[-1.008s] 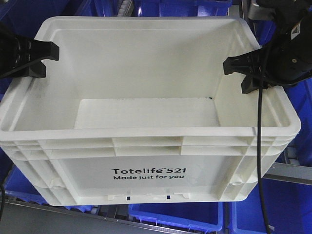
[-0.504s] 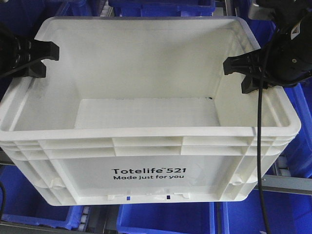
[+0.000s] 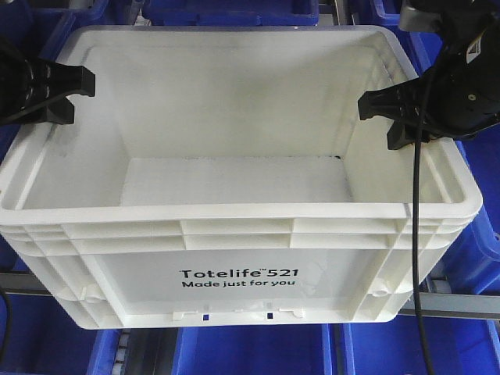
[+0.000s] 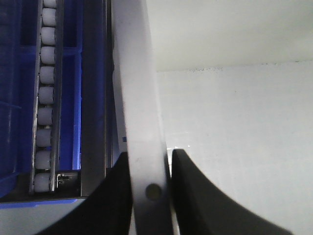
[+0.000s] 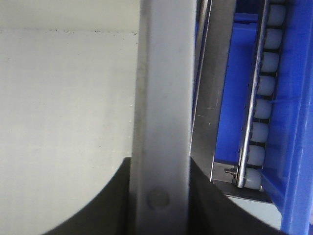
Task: Move bin from left to right shelf
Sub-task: 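Hold the tote while the base approaches the other blue-bin shelf, then lower the white tote onto the roller lane between blue bins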
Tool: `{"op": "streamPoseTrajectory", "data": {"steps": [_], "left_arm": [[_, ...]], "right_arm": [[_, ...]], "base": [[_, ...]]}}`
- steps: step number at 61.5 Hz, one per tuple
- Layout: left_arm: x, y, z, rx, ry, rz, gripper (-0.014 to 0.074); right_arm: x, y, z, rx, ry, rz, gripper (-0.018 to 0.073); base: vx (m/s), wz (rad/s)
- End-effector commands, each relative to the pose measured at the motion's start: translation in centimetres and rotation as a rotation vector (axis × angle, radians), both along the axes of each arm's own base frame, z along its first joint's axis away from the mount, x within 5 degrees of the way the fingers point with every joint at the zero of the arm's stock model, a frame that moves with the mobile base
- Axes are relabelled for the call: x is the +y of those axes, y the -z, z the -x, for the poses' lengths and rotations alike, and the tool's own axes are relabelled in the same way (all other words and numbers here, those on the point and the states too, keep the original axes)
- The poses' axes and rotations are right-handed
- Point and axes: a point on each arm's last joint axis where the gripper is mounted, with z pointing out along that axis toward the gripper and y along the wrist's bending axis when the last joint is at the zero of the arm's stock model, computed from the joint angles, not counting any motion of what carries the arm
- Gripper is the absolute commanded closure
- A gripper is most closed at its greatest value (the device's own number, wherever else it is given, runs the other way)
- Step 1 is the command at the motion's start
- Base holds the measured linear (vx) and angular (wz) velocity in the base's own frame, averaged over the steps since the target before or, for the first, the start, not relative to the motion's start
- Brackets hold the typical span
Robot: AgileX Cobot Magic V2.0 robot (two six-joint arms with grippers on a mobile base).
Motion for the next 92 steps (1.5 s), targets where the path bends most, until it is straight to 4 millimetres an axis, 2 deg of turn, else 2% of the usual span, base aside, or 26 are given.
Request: {"op": "streamPoseTrajectory", "data": {"steps": [1, 92], "left_arm": [[0.82, -2.68, 0.56, -0.171, -0.006, -0.030, 0.0602], [0.81, -2.71, 0.35, -0.192, -0.006, -0.033, 0.0602]], "right_arm": [[-0.84, -3.13, 0.73, -0.177, -0.004, 0.007, 0.0509], [-0.78, -3.36, 0.46, -0.216, -0.006, -0.001, 0.0509]], "base": [[0.02, -0.04], [0.00, 0.00]]}}
